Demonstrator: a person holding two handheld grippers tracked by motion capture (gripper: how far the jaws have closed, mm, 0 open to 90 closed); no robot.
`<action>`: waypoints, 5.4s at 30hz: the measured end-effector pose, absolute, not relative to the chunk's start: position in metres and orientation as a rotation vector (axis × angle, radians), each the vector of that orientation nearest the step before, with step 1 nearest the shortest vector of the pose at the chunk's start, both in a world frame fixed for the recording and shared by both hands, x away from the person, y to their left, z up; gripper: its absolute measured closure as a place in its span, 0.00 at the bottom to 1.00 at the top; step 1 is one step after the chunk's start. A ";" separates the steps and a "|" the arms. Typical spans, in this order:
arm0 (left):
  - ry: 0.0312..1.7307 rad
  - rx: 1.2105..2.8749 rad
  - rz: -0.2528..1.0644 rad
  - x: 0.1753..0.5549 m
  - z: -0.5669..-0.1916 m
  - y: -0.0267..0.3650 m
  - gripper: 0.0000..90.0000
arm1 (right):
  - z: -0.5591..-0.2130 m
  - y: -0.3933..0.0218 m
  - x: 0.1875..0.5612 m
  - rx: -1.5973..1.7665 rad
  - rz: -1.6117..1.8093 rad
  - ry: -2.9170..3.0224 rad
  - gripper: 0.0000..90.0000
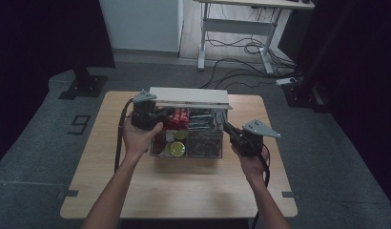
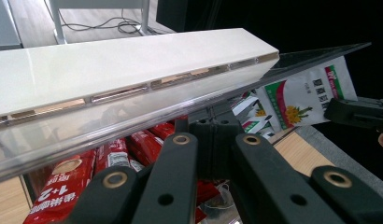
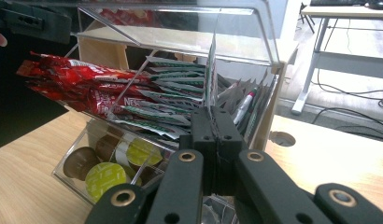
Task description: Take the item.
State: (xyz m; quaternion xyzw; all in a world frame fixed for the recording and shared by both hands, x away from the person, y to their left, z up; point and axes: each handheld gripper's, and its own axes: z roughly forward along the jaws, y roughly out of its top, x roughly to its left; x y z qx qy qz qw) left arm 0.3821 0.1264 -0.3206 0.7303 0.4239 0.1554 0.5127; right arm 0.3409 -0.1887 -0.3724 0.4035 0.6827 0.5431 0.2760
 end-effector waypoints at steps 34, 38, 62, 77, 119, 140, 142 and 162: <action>1.023 1.760 0.370 0.383 -0.322 0.125 1.00 | -0.366 -0.221 0.319 1.083 1.532 1.713 0.99; 1.025 1.758 0.369 0.383 -0.323 0.125 1.00 | -0.364 -0.224 0.315 1.076 1.535 1.702 0.99; 1.027 1.762 0.369 0.383 -0.325 0.125 1.00 | -0.373 -0.242 0.306 1.104 1.518 1.673 0.99; 1.029 1.763 0.369 0.382 -0.324 0.125 1.00 | -0.383 -0.247 0.309 1.134 1.505 1.674 0.99; 1.025 1.768 0.378 0.381 -0.324 0.124 1.00 | -0.442 -0.257 0.312 1.261 1.467 1.716 0.99; 1.025 1.772 0.378 0.381 -0.325 0.122 1.00 | -0.473 -0.262 0.319 1.336 1.400 1.765 0.99; 1.025 1.771 0.378 0.380 -0.325 0.122 1.00 | -0.476 -0.263 0.320 1.347 1.388 1.773 0.99; 1.024 1.770 0.373 0.380 -0.326 0.123 1.00 | -0.503 -0.263 0.327 1.417 1.318 1.841 0.99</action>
